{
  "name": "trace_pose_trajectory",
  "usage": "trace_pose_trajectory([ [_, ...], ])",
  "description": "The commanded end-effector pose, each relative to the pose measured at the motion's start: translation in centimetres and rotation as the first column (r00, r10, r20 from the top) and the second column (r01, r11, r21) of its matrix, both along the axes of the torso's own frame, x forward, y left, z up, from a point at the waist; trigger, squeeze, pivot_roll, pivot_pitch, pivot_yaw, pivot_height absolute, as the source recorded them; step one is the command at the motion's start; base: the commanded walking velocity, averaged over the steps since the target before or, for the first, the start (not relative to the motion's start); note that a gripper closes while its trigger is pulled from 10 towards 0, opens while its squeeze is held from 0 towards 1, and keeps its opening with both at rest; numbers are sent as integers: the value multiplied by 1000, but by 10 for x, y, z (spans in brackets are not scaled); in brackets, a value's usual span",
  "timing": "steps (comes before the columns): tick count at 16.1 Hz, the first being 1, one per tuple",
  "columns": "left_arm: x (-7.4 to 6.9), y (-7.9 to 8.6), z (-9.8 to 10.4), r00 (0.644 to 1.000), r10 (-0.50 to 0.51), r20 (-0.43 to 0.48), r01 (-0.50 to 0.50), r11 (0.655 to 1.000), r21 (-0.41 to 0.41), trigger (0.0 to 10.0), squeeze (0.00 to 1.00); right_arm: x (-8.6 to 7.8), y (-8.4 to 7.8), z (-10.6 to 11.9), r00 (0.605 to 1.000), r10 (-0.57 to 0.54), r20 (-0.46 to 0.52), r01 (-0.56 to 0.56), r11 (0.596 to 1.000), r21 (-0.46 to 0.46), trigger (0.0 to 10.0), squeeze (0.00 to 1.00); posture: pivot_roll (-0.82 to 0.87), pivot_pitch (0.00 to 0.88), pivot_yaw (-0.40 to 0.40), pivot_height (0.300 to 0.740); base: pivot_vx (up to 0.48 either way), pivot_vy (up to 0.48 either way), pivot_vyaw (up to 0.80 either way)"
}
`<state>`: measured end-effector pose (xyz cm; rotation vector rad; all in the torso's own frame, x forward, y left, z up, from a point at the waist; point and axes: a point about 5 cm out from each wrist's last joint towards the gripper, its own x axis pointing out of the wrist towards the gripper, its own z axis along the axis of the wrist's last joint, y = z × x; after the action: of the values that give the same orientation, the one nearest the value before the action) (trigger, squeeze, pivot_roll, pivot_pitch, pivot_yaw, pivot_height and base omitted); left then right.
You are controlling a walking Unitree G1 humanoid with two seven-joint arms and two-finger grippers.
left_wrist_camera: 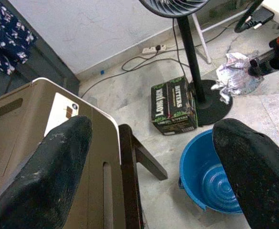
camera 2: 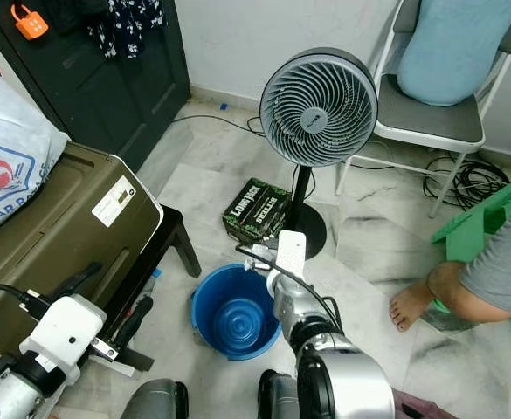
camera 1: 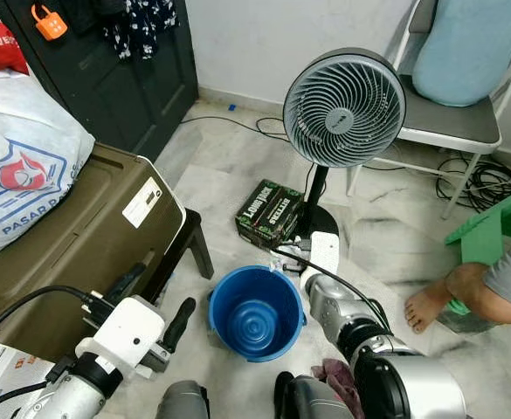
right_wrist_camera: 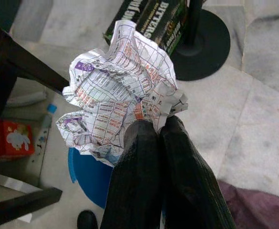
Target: Clean up the room
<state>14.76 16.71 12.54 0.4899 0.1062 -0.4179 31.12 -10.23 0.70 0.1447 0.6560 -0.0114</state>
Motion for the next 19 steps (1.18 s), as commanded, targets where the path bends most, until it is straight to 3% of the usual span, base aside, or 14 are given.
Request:
trace_pose_trajectory([
  [1, -2, -1, 2, 1000, -14, -4, 14, 1000, 5, 10000, 0, -2, 4, -2, 1000, 1, -15, -1, 1000, 26, 10000, 118, 289, 195, 14, 740, 0, 0, 0],
  [2, -1, -1, 3, 1000, -13, -3, 13, 1000, 6, 10000, 0, -2, 5, -2, 1000, 3, -14, -2, 999, 36, 10000, 396, 289, 194, 15, 740, 0, 0, 0],
  [3, -1, -1, 3, 1000, -12, -1, 12, 1000, 6, 10000, 0, -1, 8, 0, 1000, 3, -7, -2, 998, 69, 10000, 608, 291, 191, 14, 740, 0, 0, 0],
  [4, 0, -2, 4, 1000, -11, -1, 11, 1000, 8, 10000, 0, 1, 10, 2, 1000, 7, 6, -7, 997, 80, 10000, 1000, 289, 191, 16, 740, 0, 0, 0],
  [8, 3, -2, 3, 1000, -14, -1, 14, 1000, 9, 10000, 0, 2, 9, 3, 1000, 1, 15, -2, 997, 78, 10000, 1000, 285, 184, 17, 740, 0, 0, 0],
  [11, 6, -3, 3, 1000, -13, 4, 13, 1000, 9, 10000, 0, 9, 9, 12, 997, 7, 82, -14, 997, 80, 10000, 1000, 274, 175, 20, 740, 0, 0, 0],
  [14, 11, -4, 1, 1000, -14, 15, 14, 1000, 7, 10000, 0, 17, 23, 28, 979, 85, 185, -107, 988, 111, 10000, 1000, 253, 156, 15, 740, 0, 0, 0],
  [15, 17, -7, -1, 999, -13, 32, 13, 1000, -2, 10000, 0, 16, 42, 39, 936, 211, 283, -251, 961, 113, 10000, 1000, 227, 134, 7, 740, 0, 0, 0],
  [16, 20, -8, -1, 999, -12, 38, 12, 1000, -5, 10000, 0, 12, 48, 44, 903, 267, 337, -313, 945, 91, 10000, 1000, 224, 129, 4, 740, 0, 0, 0],
  [17, 27, -11, -2, 998, -9, 58, 10, 1000, -20, 10000, 0, 1, 52, 51, 828, 368, 422, -421, 906, 38, 10000, 1000, 199, 99, -7, 740, 0, 0, 0],
  [19, 38, -16, -4, 997, -4, 79, 7, 999, -37, 10000, 0, -13, 42, 58, 756, 448, 477, -483, 874, -56, 10000, 1000, 156, 57, -17, 740, 0, 0, 0],
])
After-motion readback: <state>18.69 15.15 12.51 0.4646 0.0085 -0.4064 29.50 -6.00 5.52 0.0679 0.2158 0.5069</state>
